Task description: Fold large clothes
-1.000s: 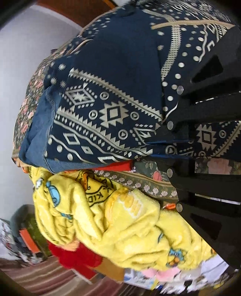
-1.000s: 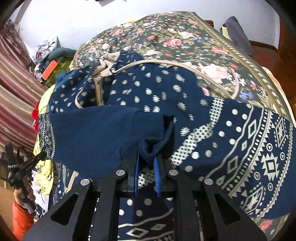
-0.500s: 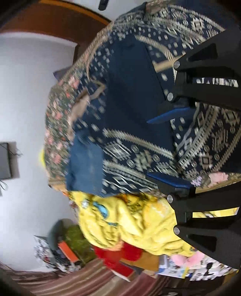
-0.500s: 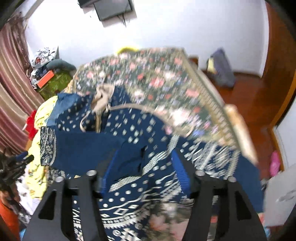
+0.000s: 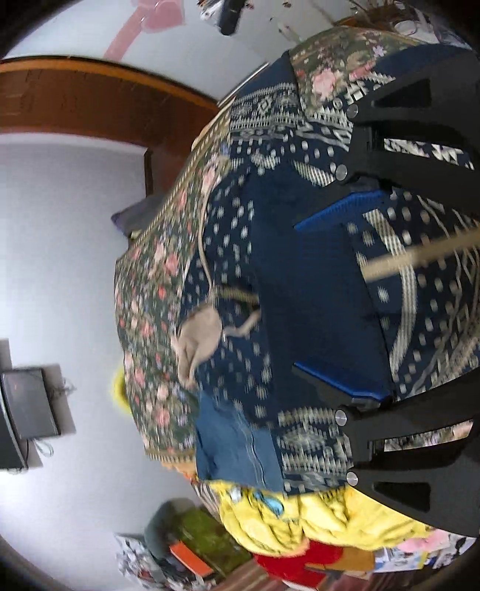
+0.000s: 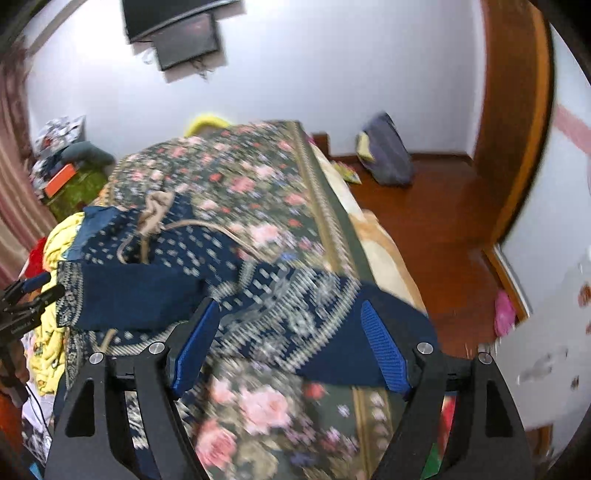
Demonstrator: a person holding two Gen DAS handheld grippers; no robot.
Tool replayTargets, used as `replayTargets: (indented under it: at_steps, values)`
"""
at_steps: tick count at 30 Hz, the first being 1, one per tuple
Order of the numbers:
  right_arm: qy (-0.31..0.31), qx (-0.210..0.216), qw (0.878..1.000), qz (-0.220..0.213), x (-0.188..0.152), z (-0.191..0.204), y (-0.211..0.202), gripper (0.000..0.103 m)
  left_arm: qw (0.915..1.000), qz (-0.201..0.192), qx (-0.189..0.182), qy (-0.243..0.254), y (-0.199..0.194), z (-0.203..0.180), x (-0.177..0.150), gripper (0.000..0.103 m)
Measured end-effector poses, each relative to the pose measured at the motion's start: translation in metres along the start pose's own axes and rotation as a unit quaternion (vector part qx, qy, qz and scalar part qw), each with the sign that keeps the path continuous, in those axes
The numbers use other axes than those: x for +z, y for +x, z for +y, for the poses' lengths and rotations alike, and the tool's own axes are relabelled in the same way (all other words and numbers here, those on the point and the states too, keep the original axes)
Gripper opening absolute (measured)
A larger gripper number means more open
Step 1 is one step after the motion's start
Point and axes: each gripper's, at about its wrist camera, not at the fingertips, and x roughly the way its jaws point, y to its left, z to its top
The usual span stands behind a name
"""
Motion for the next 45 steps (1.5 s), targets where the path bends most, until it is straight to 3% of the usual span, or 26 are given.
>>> replayTargets:
  at_steps: [5,10,13,17,25,28,31,33,39,45]
  values:
    - [0.105,0.023,0.993,0.053,-0.033,-0.049,0.023,0.076,0.9994,0.021,-0.023,0.012,0.021,-0.029,0.001,0.071]
    - [0.216,0.05,0.97,0.097,-0.061,-0.095,0.059,0.076,0.9979,0.048,-0.041,0.014,0.041,-0.047,-0.003,0.071]
    - [0.265,0.059,0.957,0.105,-0.071,-0.115,0.075,0.076,0.9971,0.058,-0.046,0.014,0.05,-0.052,-0.006,0.071]
    - [0.296,0.064,0.949,0.093,-0.07,-0.13,0.087,0.076,0.9964,0.068,-0.049,0.013,0.059,-0.054,-0.008,0.071]
    - [0.284,0.019,0.955,0.083,-0.057,-0.134,0.112,0.075,0.9952,0.083,-0.052,-0.004,0.072,-0.048,-0.013,0.071]
    - [0.279,0.001,0.958,0.071,-0.053,-0.136,0.11,0.066,0.995,0.086,-0.049,-0.008,0.074,-0.045,-0.015,0.071]
    - [0.266,-0.018,0.962,0.062,-0.047,-0.133,0.106,0.045,0.9948,0.089,-0.047,-0.013,0.075,-0.041,-0.017,0.071]
    - [0.241,-0.037,0.968,0.06,-0.039,-0.126,0.104,0.025,0.9948,0.089,-0.046,-0.015,0.075,-0.04,-0.017,0.071]
    - [0.173,-0.06,0.983,0.031,-0.02,-0.102,0.081,0.011,0.9956,0.081,-0.043,-0.02,0.066,-0.034,-0.019,0.071]
    - [0.123,-0.036,0.991,-0.02,0.013,-0.065,0.051,0.01,0.9964,0.07,-0.042,-0.023,0.053,-0.026,-0.021,0.071]
